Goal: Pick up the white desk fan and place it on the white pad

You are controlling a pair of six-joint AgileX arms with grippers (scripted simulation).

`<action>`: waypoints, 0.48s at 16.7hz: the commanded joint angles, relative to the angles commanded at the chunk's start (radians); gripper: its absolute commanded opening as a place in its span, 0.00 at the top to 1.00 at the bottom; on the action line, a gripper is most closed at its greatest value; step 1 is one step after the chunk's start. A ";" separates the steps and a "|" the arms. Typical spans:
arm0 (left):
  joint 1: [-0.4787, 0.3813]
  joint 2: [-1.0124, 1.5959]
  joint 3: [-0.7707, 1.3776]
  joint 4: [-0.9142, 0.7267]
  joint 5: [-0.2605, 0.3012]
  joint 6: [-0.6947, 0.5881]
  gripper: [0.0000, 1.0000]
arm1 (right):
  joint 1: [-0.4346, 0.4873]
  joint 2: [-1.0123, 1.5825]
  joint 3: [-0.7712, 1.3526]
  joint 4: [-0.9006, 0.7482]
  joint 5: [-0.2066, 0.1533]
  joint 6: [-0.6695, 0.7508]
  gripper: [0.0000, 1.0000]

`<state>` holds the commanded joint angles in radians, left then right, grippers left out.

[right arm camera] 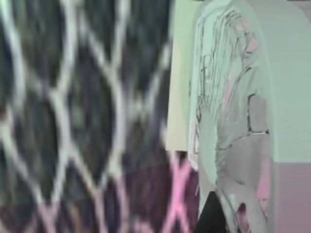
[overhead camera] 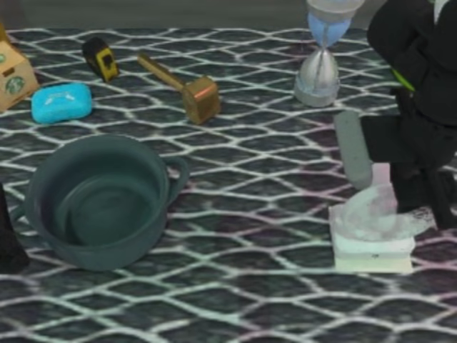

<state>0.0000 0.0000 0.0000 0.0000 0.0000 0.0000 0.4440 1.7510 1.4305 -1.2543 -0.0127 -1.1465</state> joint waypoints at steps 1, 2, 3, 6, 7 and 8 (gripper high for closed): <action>0.000 0.000 0.000 0.000 0.000 0.000 0.00 | 0.000 0.000 0.000 0.000 0.000 0.000 0.77; 0.000 0.000 0.000 0.000 0.000 0.000 0.00 | 0.000 0.000 0.000 0.000 0.000 0.000 0.70; 0.000 0.000 0.000 0.000 0.000 0.000 0.00 | 0.000 0.000 0.000 0.000 0.000 0.000 0.62; 0.000 0.000 0.000 0.000 0.000 0.000 0.00 | 0.000 0.000 0.000 0.000 0.000 0.000 0.40; 0.000 0.000 0.000 0.000 0.000 0.000 0.00 | 0.000 0.000 0.000 0.000 0.000 0.000 0.32; 0.000 0.000 0.000 0.000 0.000 0.000 0.00 | 0.000 0.000 0.000 0.000 0.000 0.000 0.25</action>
<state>0.0000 0.0000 0.0000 0.0000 0.0000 0.0000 0.4440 1.7510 1.4305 -1.2543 -0.0127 -1.1465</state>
